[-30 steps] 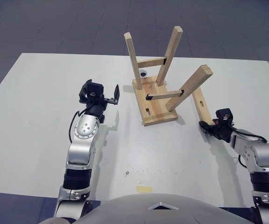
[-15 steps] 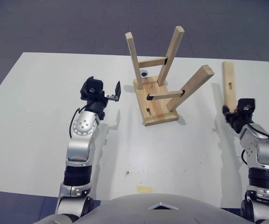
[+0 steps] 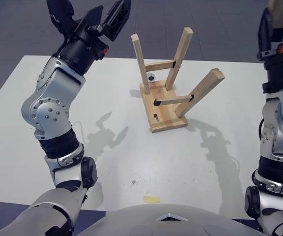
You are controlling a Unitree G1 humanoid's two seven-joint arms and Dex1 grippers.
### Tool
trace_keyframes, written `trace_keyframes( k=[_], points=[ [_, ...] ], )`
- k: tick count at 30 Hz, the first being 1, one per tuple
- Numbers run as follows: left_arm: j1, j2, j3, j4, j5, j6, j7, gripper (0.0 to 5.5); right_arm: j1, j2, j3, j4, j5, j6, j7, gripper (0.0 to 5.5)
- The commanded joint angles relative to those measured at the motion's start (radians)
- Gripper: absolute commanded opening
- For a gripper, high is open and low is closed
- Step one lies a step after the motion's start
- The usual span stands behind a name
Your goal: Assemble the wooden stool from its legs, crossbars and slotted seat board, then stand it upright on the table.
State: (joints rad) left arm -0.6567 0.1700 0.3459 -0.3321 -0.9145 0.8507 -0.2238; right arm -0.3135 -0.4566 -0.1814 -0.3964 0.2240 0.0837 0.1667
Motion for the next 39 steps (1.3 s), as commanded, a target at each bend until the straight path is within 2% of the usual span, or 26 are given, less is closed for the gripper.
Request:
trace_keyframes(
  k=[1, 3, 6, 7, 11, 14, 16, 21, 26, 31, 39],
  points=[
    [-0.027, 0.005, -0.064, -0.033, -0.028, 0.013, 0.003, 5.40, -0.015, 0.049, 0.108, -0.073, 0.011, 0.060, 0.040, 2.05],
    [-0.019, 0.017, -0.101, -0.053, 0.001, -0.005, 0.002, 5.40, -0.013, 0.073, 0.153, -0.086, 0.004, 0.079, 0.050, 2.05],
    [-0.006, 0.112, -0.260, -0.074, 0.215, -0.100, -0.041, 5.40, 0.015, 0.093, 0.204, -0.122, 0.010, 0.143, 0.063, 2.05],
    [-0.008, 0.112, -0.272, -0.079, 0.219, -0.103, -0.049, 5.40, 0.023, 0.092, 0.226, -0.129, -0.009, 0.137, 0.075, 2.05],
    [-0.011, 0.048, -0.213, -0.078, 0.078, -0.063, -0.048, 5.40, 0.053, 0.091, 0.277, -0.095, -0.074, 0.072, 0.112, 2.05],
    [-0.020, -0.002, -0.119, -0.067, -0.225, -0.012, -0.022, 5.40, 0.069, 0.092, 0.294, -0.052, -0.118, 0.021, 0.128, 2.05],
    [-0.024, 0.004, -0.071, -0.049, -0.361, -0.001, 0.007, 5.40, 0.069, 0.101, 0.288, -0.042, -0.120, 0.011, 0.131, 2.05],
    [-0.043, -0.018, -0.089, 0.028, -0.332, -0.026, 0.181, 5.40, 0.083, 0.120, 0.315, -0.060, -0.102, -0.010, 0.170, 2.05],
    [-0.060, -0.036, -0.049, 0.074, -0.413, -0.050, 0.263, 5.40, 0.109, 0.138, 0.353, -0.082, -0.118, 0.004, 0.189, 2.05],
    [-0.086, -0.006, -0.007, 0.100, -0.570, -0.049, 0.262, 4.63, 0.140, 0.134, 0.352, -0.077, -0.140, 0.005, 0.191, 2.05],
    [-0.060, 0.074, -0.081, 0.085, -0.507, -0.029, 0.223, 3.09, 0.152, 0.129, 0.356, -0.073, -0.141, 0.007, 0.222, 2.05]
  ],
)
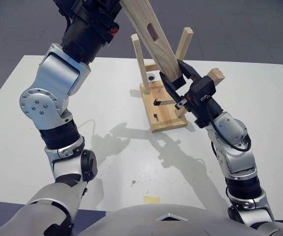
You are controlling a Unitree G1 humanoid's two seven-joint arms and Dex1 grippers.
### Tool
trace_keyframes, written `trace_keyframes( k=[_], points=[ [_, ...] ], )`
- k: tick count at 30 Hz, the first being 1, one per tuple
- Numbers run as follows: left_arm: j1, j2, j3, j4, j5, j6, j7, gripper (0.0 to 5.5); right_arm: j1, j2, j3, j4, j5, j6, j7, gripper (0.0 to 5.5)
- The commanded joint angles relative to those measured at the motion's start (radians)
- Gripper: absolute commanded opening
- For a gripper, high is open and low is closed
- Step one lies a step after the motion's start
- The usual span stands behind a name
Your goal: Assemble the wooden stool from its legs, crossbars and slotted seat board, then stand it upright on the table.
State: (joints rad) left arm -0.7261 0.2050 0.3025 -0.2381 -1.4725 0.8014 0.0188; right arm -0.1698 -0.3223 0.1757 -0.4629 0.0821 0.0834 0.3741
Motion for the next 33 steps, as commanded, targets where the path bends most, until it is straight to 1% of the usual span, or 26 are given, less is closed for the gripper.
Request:
trace_keyframes(
  k=[1, 5, 6, 11, 18, 19, 21, 28, 30, 31, 33],
  points=[
    [0.013, 0.039, -0.043, -0.010, 0.051, 0.017, -0.023, 2.92, 0.011, -0.004, -0.001, -0.005, 0.000, 0.007, 0.018, 2.05],
    [0.020, 0.036, -0.055, -0.022, 0.045, 0.007, -0.029, 2.27, 0.013, -0.004, 0.004, -0.003, -0.006, 0.005, 0.030, 2.05],
    [0.023, 0.039, -0.060, -0.025, 0.051, 0.008, -0.032, 2.02, 0.012, -0.004, 0.005, -0.002, -0.008, 0.004, 0.032, 2.05],
    [0.035, 0.052, -0.074, -0.026, 0.086, 0.001, -0.047, 1.26, 0.017, 0.000, 0.004, -0.003, -0.016, 0.008, 0.031, 2.05],
    [0.042, 0.056, -0.090, -0.034, 0.153, -0.023, -0.064, 1.16, 0.011, 0.014, -0.010, 0.013, -0.035, 0.003, 0.006, 2.05],
    [0.039, 0.053, -0.089, -0.034, 0.164, -0.031, -0.063, 1.15, 0.011, 0.016, -0.013, 0.014, -0.036, 0.004, 0.004, 2.41],
    [0.032, 0.045, -0.080, -0.029, 0.177, -0.046, -0.056, 1.07, 0.010, 0.023, -0.019, 0.015, -0.032, 0.007, -0.002, 2.62],
    [0.020, 0.026, -0.050, -0.013, 0.212, -0.093, -0.011, 1.05, 0.005, 0.033, -0.044, 0.019, -0.023, 0.016, -0.014, 3.73],
    [0.005, 0.038, -0.042, -0.004, 0.240, -0.111, -0.001, 1.05, 0.003, 0.034, -0.052, 0.021, -0.020, 0.020, -0.017, 4.00],
    [-0.005, 0.047, -0.033, 0.005, 0.251, -0.120, 0.002, 1.05, 0.002, 0.034, -0.057, 0.024, -0.021, 0.025, -0.020, 4.26],
    [-0.040, 0.073, 0.008, 0.039, 0.286, -0.155, 0.018, 1.05, 0.007, 0.029, -0.077, 0.038, -0.023, 0.040, -0.029, 4.57]
  ],
)
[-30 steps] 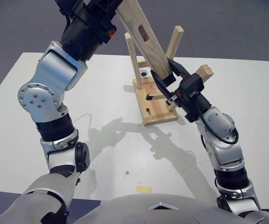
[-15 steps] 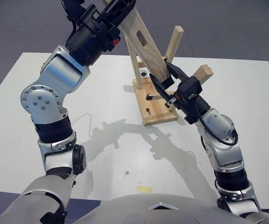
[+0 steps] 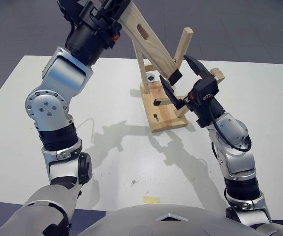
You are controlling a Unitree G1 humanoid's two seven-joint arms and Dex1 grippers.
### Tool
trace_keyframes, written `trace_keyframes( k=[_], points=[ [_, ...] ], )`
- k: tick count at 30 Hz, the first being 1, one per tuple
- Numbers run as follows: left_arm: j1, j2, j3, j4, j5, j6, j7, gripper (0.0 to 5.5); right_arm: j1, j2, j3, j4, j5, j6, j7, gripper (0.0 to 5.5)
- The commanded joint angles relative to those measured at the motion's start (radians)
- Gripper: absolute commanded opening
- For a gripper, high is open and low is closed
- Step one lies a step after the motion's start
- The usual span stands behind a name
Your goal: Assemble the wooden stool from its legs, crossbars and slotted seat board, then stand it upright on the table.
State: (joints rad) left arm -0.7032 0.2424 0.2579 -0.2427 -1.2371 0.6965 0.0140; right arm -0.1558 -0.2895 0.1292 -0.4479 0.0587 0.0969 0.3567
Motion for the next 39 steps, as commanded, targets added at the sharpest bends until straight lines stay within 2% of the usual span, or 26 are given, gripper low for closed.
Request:
trace_keyframes(
  k=[1, 5, 11, 14, 18, 23, 29, 33, 39],
  points=[
    [-0.081, 0.047, 0.073, 0.062, 0.066, -0.068, 0.032, 1.05, -0.006, -0.007, -0.039, 0.031, -0.002, 0.032, -0.015, 4.75],
    [-0.100, 0.092, 0.088, 0.083, 0.114, -0.081, -0.018, 1.05, -0.023, 0.003, -0.061, 0.050, 0.008, 0.050, -0.028, 5.40],
    [-0.050, 0.089, 0.066, 0.048, 0.150, -0.068, -0.019, 1.05, -0.046, 0.079, -0.125, -0.001, 0.127, 0.124, -0.072, 5.40],
    [-0.043, 0.114, 0.042, 0.054, 0.216, -0.070, -0.036, 1.05, -0.186, 0.117, -0.256, -0.010, 0.272, 0.187, -0.149, 5.40],
    [0.007, 0.144, 0.021, 0.022, 0.279, -0.056, -0.070, 1.05, -0.280, 0.059, -0.442, 0.026, 0.325, 0.234, -0.264, 5.40],
    [0.040, 0.166, 0.015, 0.011, 0.331, -0.054, -0.101, 1.05, -0.271, -0.027, -0.543, 0.107, 0.292, 0.229, -0.297, 5.40],
    [0.045, 0.172, -0.018, 0.025, 0.423, -0.067, -0.142, 1.05, -0.146, -0.049, -0.478, 0.180, 0.252, 0.288, -0.247, 5.40],
    [0.086, 0.181, -0.006, 0.007, 0.443, -0.046, -0.149, 1.05, 0.004, -0.031, -0.394, 0.098, 0.305, 0.361, -0.154, 5.40],
    [0.100, 0.196, -0.044, 0.041, 0.548, -0.089, -0.186, 1.05, 0.072, -0.014, -0.270, -0.013, 0.411, 0.420, -0.025, 5.40]
  ],
)
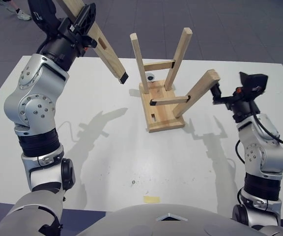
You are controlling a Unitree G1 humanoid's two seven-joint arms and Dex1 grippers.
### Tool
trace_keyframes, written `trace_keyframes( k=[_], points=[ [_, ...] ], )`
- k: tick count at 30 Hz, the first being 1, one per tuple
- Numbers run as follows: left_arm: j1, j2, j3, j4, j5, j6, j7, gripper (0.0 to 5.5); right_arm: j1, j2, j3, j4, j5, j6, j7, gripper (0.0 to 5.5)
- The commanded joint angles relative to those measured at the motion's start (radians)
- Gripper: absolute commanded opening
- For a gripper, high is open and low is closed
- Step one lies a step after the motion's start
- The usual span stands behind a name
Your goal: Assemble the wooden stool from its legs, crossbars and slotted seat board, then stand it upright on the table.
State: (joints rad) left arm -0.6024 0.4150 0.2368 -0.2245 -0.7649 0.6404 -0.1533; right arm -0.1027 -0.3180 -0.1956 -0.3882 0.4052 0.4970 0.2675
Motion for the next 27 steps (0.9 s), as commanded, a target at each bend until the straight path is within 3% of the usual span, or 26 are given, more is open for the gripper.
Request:
trace_keyframes(
  k=[1, 6, 10, 12, 18, 23, 27],
  points=[
    [0.000, 0.019, -0.021, 0.027, 0.088, -0.036, -0.020, 1.05, 0.027, 0.015, 0.048, -0.082, 0.084, 0.011, 0.081, 5.40],
    [-0.003, 0.001, -0.016, 0.051, 0.127, -0.053, -0.041, 1.05, -0.067, 0.019, -0.126, -0.003, 0.250, -0.020, 0.096, 5.40],
    [0.002, -0.007, -0.015, 0.064, 0.160, -0.066, -0.046, 1.05, -0.160, 0.004, -0.282, 0.051, 0.533, 0.013, 0.121, 5.40],
    [0.001, -0.016, -0.011, 0.068, 0.163, -0.064, -0.043, 1.05, -0.174, -0.017, -0.305, 0.044, 0.670, 0.061, 0.149, 5.40],
    [0.006, -0.040, 0.018, 0.053, 0.132, -0.028, -0.029, 1.05, -0.108, -0.165, -0.211, -0.011, 0.836, 0.249, 0.336, 5.40],
    [-0.012, -0.038, 0.004, 0.070, 0.136, -0.024, -0.060, 1.05, -0.099, -0.227, -0.061, -0.015, 0.722, 0.255, 0.475, 5.40],
    [-0.008, -0.038, 0.006, 0.070, 0.140, -0.019, -0.066, 1.05, -0.122, -0.280, -0.021, 0.049, 0.657, 0.243, 0.576, 5.40]
  ],
)
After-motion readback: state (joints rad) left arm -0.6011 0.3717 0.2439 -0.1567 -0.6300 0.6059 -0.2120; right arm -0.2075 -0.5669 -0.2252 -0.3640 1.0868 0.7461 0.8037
